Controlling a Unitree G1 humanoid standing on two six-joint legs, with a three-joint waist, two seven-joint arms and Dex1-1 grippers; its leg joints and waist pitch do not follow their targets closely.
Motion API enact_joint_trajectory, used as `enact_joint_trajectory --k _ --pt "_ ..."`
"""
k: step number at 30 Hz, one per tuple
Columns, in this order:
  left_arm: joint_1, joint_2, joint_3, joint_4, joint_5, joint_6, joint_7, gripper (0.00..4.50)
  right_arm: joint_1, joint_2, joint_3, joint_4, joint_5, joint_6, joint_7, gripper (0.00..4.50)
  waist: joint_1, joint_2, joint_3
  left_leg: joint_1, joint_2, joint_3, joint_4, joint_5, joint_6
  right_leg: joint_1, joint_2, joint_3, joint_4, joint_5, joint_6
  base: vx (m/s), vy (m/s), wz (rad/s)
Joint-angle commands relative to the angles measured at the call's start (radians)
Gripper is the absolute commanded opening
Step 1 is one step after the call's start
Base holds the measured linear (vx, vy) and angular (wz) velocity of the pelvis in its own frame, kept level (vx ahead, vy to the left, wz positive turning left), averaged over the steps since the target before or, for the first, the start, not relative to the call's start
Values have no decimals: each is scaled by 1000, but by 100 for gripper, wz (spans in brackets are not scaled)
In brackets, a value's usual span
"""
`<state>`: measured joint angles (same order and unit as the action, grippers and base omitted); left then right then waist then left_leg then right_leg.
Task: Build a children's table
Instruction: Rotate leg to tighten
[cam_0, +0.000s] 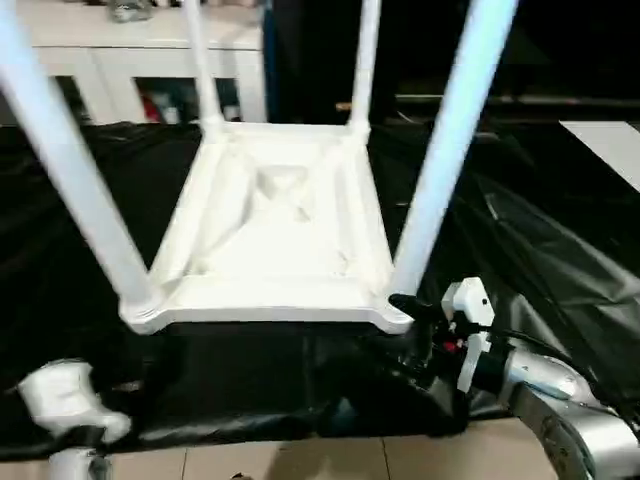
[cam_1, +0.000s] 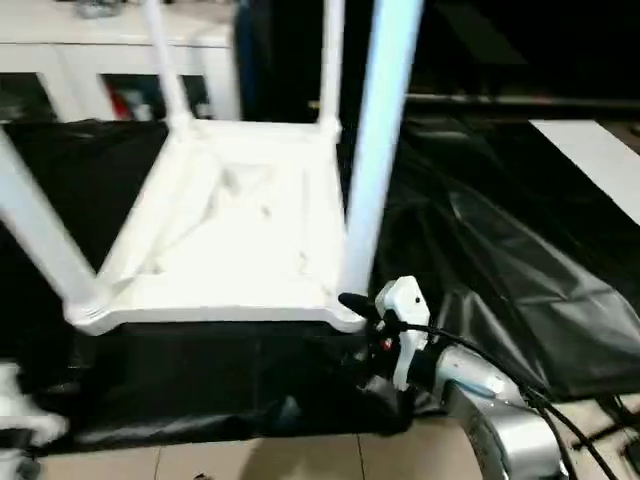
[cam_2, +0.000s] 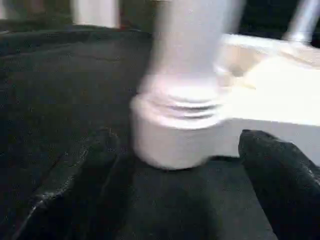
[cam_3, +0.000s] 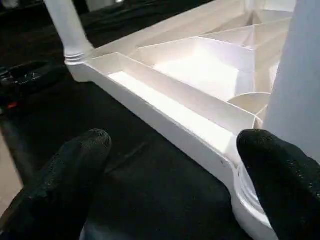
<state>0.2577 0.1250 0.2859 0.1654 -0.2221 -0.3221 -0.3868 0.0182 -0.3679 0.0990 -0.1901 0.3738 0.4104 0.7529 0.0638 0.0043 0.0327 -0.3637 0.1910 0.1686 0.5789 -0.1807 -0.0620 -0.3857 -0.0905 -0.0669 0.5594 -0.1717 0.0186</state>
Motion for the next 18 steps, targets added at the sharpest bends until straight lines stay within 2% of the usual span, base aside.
enact_joint_trajectory --k 1,3,4,5,6,7,8,9,10,11,12,13,14,15,16,17,18 --pt "-39 14 -41 44 75 -74 -28 445 2 3 -15 24 -41 -33 -44 450 -6 8 -19 24 31 -30 -91 -598 -33 1 -41 17 -113 -633 -7 0 0 0" --pt "-58 16 -68 43 112 -96 -32 445 14 13 -27 30 -48 -46 -69 450 -7 11 -21 26 31 -30 -91 -597 -40 1 -44 18 -111 -629 -3 0 0 0" --pt "-64 21 -80 45 123 -101 -41 445 22 18 -34 25 -43 -44 -78 450 -6 16 -20 28 31 -32 -91 -603 -41 1 -45 19 -112 -635 -3 0 0 0" --pt "-64 22 -101 20 127 -82 -41 445 31 21 -42 17 -36 -45 -85 450 -8 19 -19 32 30 -31 -89 -617 -39 -1 -44 16 -115 -652 -4 0 0 0" --pt "-64 21 -115 -4 128 -67 -40 445 38 24 -49 10 -31 -44 -91 450 -10 13 -19 32 29 -31 -88 -621 -36 -1 -44 13 -118 -660 -3 0 0 0" --pt "-62 21 -145 -64 134 -24 -31 445 55 29 -64 -7 -15 -37 -98 450 -13 17 -18 29 32 -34 -89 -629 -36 4 -46 9 -119 -668 -5 0 0 0" --pt "-69 15 -164 -121 137 24 -10 445 73 27 -73 -24 -9 -38 -99 450 -9 23 -18 33 34 -35 -89 -634 -35 2 -48 10 -118 -665 -12 0 0 0" --pt "-78 12 -168 -143 137 46 -2 445 81 27 -72 -31 -11 -39 -101 450 -11 42 -14 39 34 -35 -89 -653 -36 -3 -45 8 -120 -662 -20 0 0 0" --pt "-84 11 -168 -150 136 54 1 445 83 27 -70 -33 -13 -41 -103 450 -16 30 -14 35 34 -34 -90 -652 -34 3 -41 5 -123 -652 -20 0 0 0" --pt "-89 10 -169 -154 137 60 3 445 84 27 -66 -33 -21 -45 -106 450 -22 37 -12 23 32 -39 -97 -651 -33 18 -40 -4 -116 -640 -16 0 0 0" --pt "-89 10 -169 -154 137 60 3 445 84 27 -66 -33 -21 -45 -106 450 -29 30 -13 10 31 -41 -100 -633 -28 31 -45 -5 -111 -636 -8 -15 29 -19" --pt "-98 8 -170 -150 140 59 0 445 82 30 -60 -28 -29 -52 -114 450 -33 29 -11 9 28 -40 -99 -628 -26 29 -46 -7 -115 -655 -4 0 0 0" --pt "-99 8 -172 -150 140 64 -2 445 80 33 -58 -25 -35 -55 -123 450 -40 36 -8 21 21 -36 -87 -630 -22 16 -46 -14 -129 -713 8 0 0 0" --pt "-100 8 -174 -150 140 67 -3 445 79 35 -56 -23 -38 -56 -128 450 -53 36 -4 23 15 -37 -77 -627 -18 16 -47 -31 -144 -764 27 0 0 0" --pt "-97 11 -179 -159 138 76 0 445 79 39 -57 -22 -41 -56 -136 450 -57 45 -2 23 17 -41 -79 -637 -20 20 -45 -42 -148 -762 30 0 0 0" --pt "-94 9 -181 -171 130 83 4 445 77 43 -58 -20 -43 -55 -142 450 -71 57 -2 -20 39 -59 -108 -639 0 59 -34 -64 -121 -579 5 0 0 0" --pt "-92 7 -182 -180 123 89 8 445 77 46 -59 -20 -43 -53 -146 450 -67 66 -7 -39 55 -65 -125 -628 12 69 -30 -59 -90 -466 -19 -63 -1 -15"
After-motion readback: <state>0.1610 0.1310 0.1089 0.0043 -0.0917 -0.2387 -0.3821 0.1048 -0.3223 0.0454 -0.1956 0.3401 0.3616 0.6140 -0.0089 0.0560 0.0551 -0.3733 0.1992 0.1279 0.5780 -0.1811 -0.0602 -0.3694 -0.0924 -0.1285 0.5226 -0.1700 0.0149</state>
